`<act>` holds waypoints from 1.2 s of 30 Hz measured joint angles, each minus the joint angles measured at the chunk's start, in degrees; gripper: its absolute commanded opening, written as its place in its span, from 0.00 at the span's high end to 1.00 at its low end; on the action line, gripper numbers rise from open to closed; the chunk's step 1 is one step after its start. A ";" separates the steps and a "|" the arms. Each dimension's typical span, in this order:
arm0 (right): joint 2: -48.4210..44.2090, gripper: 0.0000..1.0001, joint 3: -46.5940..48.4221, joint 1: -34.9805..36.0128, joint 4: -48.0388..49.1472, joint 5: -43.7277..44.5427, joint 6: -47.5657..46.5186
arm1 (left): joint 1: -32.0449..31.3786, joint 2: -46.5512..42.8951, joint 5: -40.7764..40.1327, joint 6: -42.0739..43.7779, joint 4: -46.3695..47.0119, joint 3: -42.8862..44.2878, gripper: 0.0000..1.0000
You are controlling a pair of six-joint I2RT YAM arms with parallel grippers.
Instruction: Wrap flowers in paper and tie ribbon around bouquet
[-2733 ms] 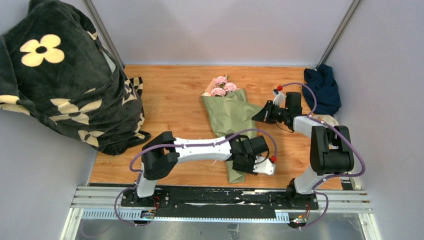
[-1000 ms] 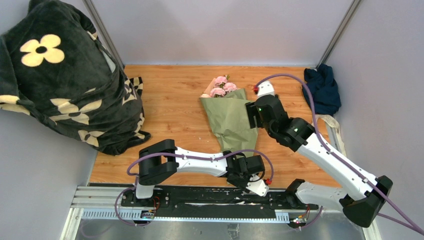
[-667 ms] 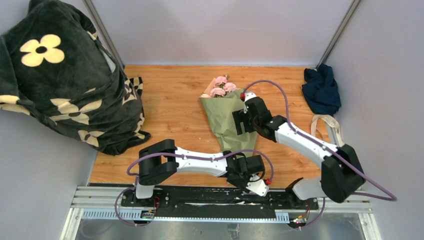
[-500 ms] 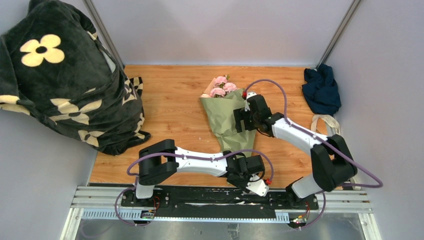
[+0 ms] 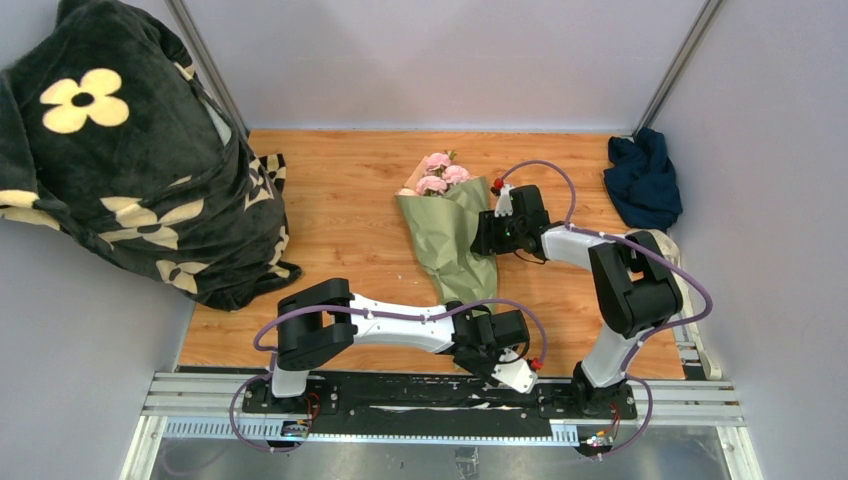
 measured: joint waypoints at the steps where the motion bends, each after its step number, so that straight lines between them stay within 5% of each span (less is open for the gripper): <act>1: 0.37 0.68 -0.13 -0.52 0.76 -1.42 0.39 | 0.00 -0.04 0.04 0.02 0.00 -0.04 0.40; 5: -0.04 0.94 -0.85 -3.74 0.48 -6.21 1.97 | 0.00 -0.22 0.09 0.31 0.15 -0.33 0.40; 7: -1.16 1.00 -0.94 -5.31 -0.74 -8.37 2.12 | 0.00 -0.26 0.15 0.57 0.20 -0.46 0.40; 8: -1.73 0.97 -0.94 -5.81 -1.07 -9.27 1.97 | 0.00 -0.28 0.17 0.68 0.20 -0.48 0.40; 11: -3.56 0.49 -0.52 -7.72 -2.78 -13.44 1.97 | 0.00 -0.31 0.22 1.01 0.20 -0.52 0.40; 13: -3.61 0.32 0.76 -8.63 -4.74 -15.23 1.46 | 0.00 -0.31 0.22 1.07 0.20 -0.55 0.40; 18: -9.53 0.26 2.10 -13.99 -14.01 -12.28 1.36 | 0.00 -0.33 0.22 1.20 0.20 -0.63 0.40; 25: -22.36 0.20 4.57 -32.37 -21.68 17.11 -0.98 | 0.00 -0.17 0.20 1.20 0.07 -0.33 0.40; 32: -1.20 0.20 12.17 -44.02 -28.13 19.82 -2.47 | -0.02 0.61 -0.02 1.16 -0.94 0.81 0.40; 36: 2.67 0.23 14.10 -44.89 -30.34 21.35 -3.91 | -0.02 0.61 -0.02 1.18 -1.01 0.83 0.40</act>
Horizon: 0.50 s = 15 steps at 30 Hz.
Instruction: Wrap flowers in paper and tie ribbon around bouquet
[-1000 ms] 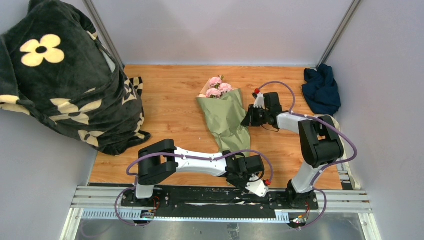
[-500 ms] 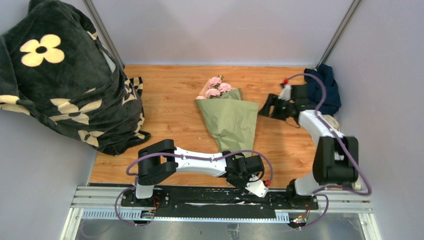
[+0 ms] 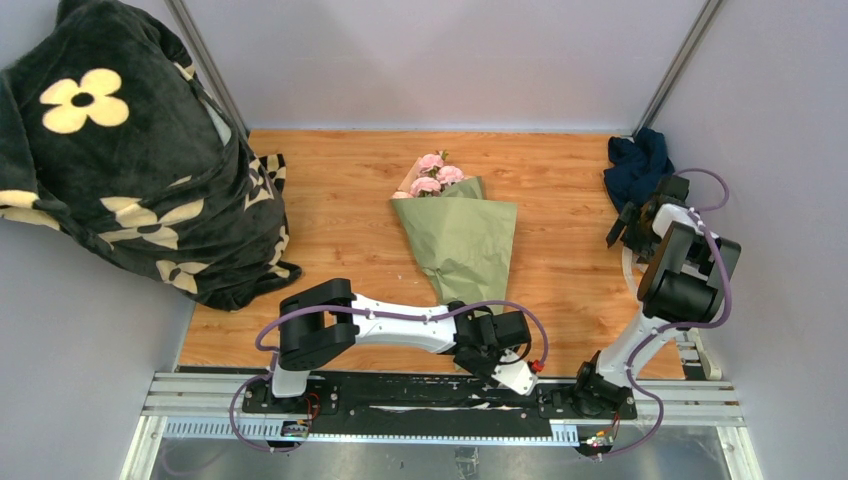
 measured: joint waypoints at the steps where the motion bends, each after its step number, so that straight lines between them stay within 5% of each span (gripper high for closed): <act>1: 0.61 0.27 0.90 0.02 -0.11 0.24 -0.50 | 0.00 0.04 0.07 0.04 -0.09 0.07 0.40; 2: 1.38 0.37 1.46 0.02 -0.09 0.31 -0.87 | 0.02 0.07 0.07 0.07 -0.13 0.13 0.40; 5: 3.34 0.92 3.58 -0.24 -0.44 0.46 -2.21 | 0.02 0.28 0.15 0.02 -0.52 0.52 0.40; 6: 3.80 0.99 3.91 -0.52 0.04 -0.13 -1.92 | 0.07 0.35 0.15 0.02 -0.70 0.68 0.40; 15: -1.66 1.00 3.06 2.64 -4.20 -5.20 -3.02 | 0.33 0.39 0.55 0.02 -0.79 0.70 0.40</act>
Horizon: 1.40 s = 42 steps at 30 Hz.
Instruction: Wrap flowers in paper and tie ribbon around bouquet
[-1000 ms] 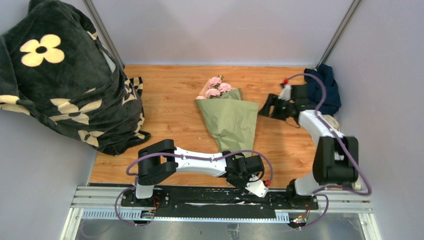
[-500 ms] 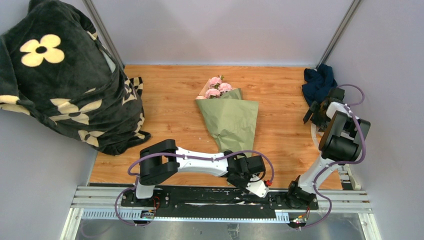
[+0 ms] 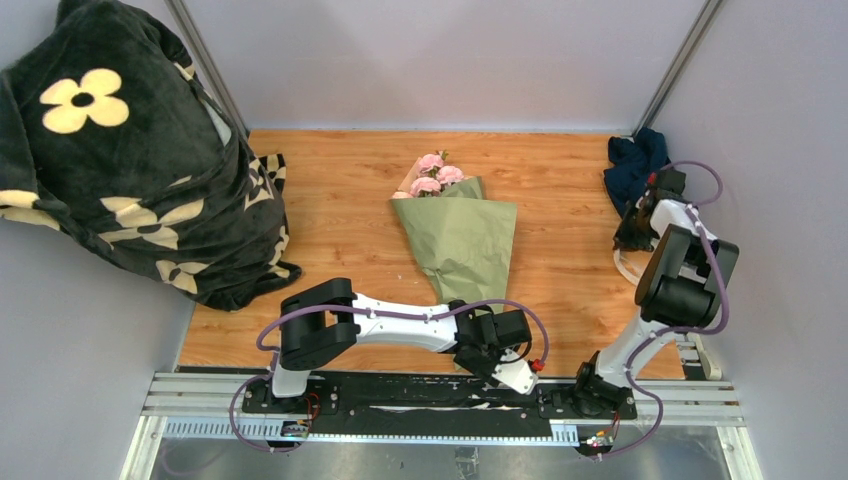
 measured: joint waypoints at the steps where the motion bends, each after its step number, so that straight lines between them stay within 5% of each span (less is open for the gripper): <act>1: -2.62 1.00 0.48 1.18 -1.73 -1.77 -0.28 | 0.00 0.00 0.02 0.00 0.02 -0.04 0.40; 5: -16.00 1.00 7.93 6.49 -3.17 -11.30 -0.52 | 0.00 -0.02 0.02 0.00 0.02 -0.09 0.40; 12: -40.24 1.00 11.82 9.22 10.64 -22.32 3.72 | 0.00 -0.02 -0.04 0.00 0.02 -0.09 0.40; 22: -39.93 1.00 -4.76 9.20 8.37 -30.10 9.57 | 0.00 -0.07 -0.04 0.00 0.02 -0.11 0.40; 25: -37.99 0.92 -5.11 8.85 3.02 -25.51 9.42 | 0.00 -0.07 -0.04 0.00 0.04 -0.15 0.40; 27: -37.75 0.50 -5.05 7.50 1.36 -18.84 8.68 | 0.00 -0.09 -0.04 0.02 0.02 -0.15 0.40; 28: -37.48 0.40 -5.03 6.80 1.05 -15.06 8.52 | 0.00 -0.09 -0.04 0.02 0.04 -0.15 0.40; 37: -27.06 0.27 -5.53 -0.15 -0.76 12.66 9.09 | 0.00 -0.13 0.00 0.04 0.04 -0.22 0.40; 42: -26.10 0.28 -2.71 9.90 -2.80 20.41 4.31 | 0.00 -0.09 -0.02 0.07 0.04 -0.17 0.40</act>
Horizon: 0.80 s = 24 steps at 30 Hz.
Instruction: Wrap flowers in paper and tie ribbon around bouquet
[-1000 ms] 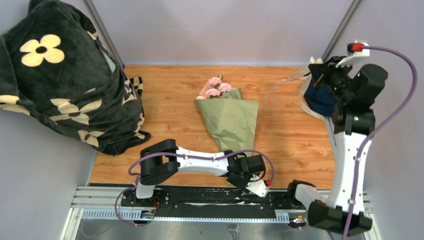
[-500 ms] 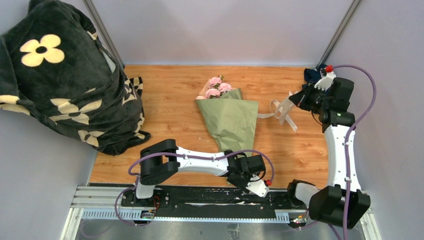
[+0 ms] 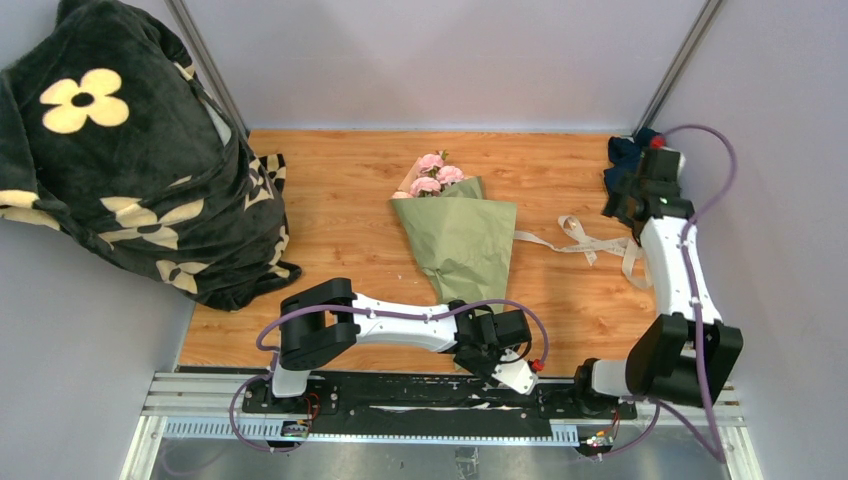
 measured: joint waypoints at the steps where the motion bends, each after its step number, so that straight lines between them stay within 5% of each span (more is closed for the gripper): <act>1: 1.40 0.20 1.73 2.05 -0.72 -3.08 -1.01 | 0.00 0.04 -0.02 -0.02 -0.02 0.02 0.40; 4: 6.38 0.18 3.32 5.86 1.33 -20.98 -3.21 | 0.00 0.09 -0.02 0.00 -0.02 0.07 0.40; 7: 12.31 0.15 3.34 9.27 1.20 -29.09 -3.72 | 0.00 0.15 -0.04 0.00 -0.04 0.04 0.40; 12: 16.22 0.05 2.27 10.62 -1.46 -15.32 -2.40 | 0.00 0.13 -0.02 -0.02 -0.02 0.02 0.40; 16: 16.02 0.21 0.44 1.33 -1.68 -6.45 -1.11 | 0.00 0.13 0.04 0.00 -0.02 0.09 0.40; 19: 13.68 0.22 -2.49 -4.59 -0.85 -4.63 -0.70 | 0.00 0.13 0.02 0.02 -0.04 0.13 0.40; 24: 7.61 0.12 -5.05 11.02 6.78 -17.62 -12.13 | 0.00 0.13 0.00 0.02 -0.04 0.13 0.40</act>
